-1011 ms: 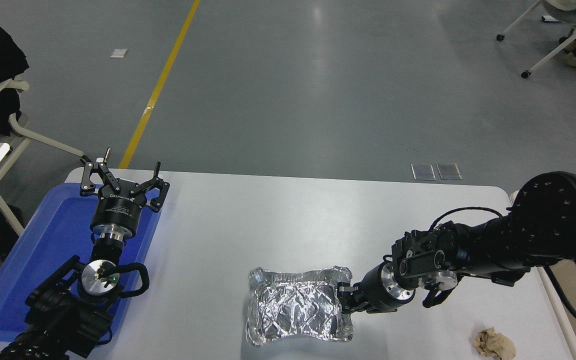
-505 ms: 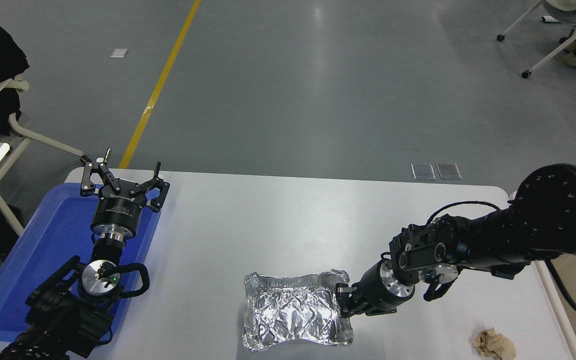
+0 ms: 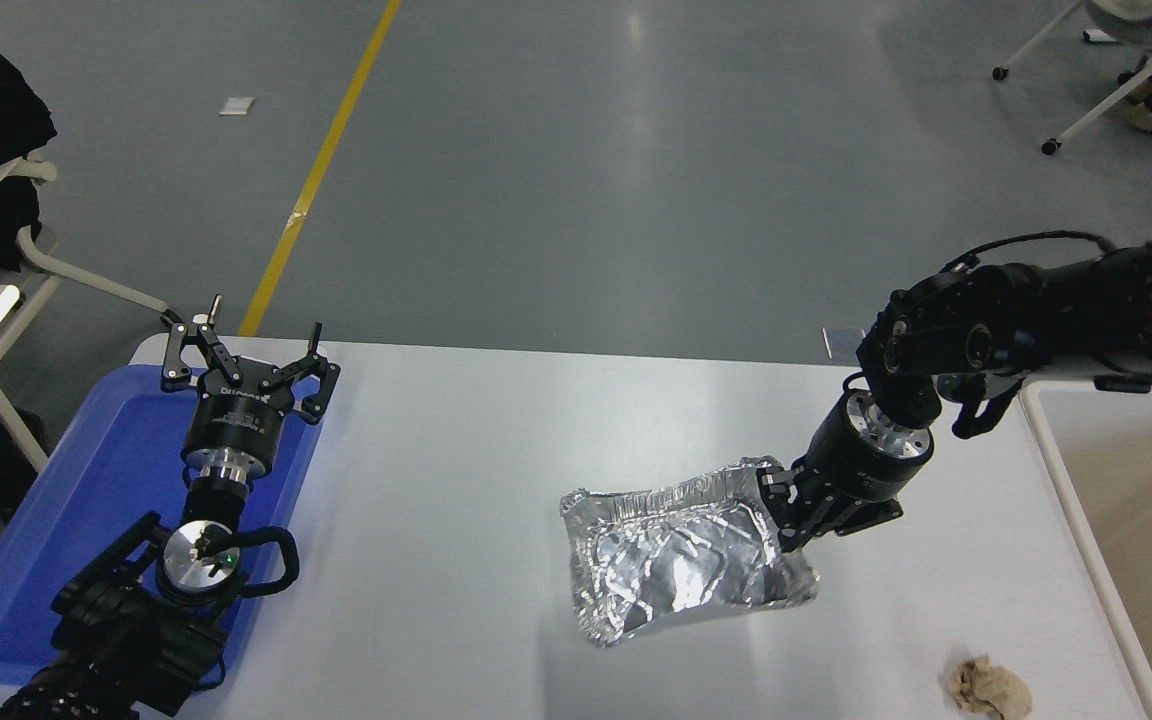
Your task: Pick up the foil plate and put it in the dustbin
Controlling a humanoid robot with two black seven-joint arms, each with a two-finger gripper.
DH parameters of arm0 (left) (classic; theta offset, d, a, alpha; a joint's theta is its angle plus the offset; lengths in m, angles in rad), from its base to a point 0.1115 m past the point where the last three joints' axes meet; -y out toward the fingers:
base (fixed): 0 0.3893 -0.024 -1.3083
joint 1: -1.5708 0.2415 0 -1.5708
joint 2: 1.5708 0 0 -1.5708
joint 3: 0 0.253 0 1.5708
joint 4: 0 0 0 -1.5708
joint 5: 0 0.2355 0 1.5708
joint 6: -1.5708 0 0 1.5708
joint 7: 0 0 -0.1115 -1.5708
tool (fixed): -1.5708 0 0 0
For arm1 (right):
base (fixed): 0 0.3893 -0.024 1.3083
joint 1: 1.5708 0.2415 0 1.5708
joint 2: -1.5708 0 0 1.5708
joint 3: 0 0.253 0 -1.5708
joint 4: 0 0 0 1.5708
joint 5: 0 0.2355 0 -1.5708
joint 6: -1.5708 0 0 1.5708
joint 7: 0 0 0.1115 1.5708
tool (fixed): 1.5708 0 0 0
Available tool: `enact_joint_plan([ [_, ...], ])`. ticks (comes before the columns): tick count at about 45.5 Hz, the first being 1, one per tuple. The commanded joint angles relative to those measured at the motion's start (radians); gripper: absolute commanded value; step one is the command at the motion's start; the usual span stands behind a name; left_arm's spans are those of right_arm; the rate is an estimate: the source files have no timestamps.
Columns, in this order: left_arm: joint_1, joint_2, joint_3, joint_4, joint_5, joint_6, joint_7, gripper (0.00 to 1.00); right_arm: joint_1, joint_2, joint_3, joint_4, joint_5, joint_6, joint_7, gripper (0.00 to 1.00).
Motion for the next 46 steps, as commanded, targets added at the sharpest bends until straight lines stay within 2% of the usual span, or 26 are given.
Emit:
enact_joint_plan([
  [1,0.0,0.0,0.0,0.0,0.0,0.0,0.0,1.0,0.171,-0.078,-0.045,0.045,-0.077,0.028,0.0,0.0],
  [14,0.0,0.0,0.0,0.0,0.0,0.0,0.0,1.0,0.36,-0.154,-0.051,0.088,-0.155,0.028,0.0,0.0],
  [28,0.0,0.0,0.0,0.0,0.0,0.0,0.001,1.0,0.491,-0.161,-0.085,0.089,-0.181,0.028,0.0,0.0],
  [46,0.002,0.0,0.0,0.0,-0.002,0.002,0.0,1.0,0.484,-0.164,-0.113,0.083,-0.204,0.028,0.0,0.0],
])
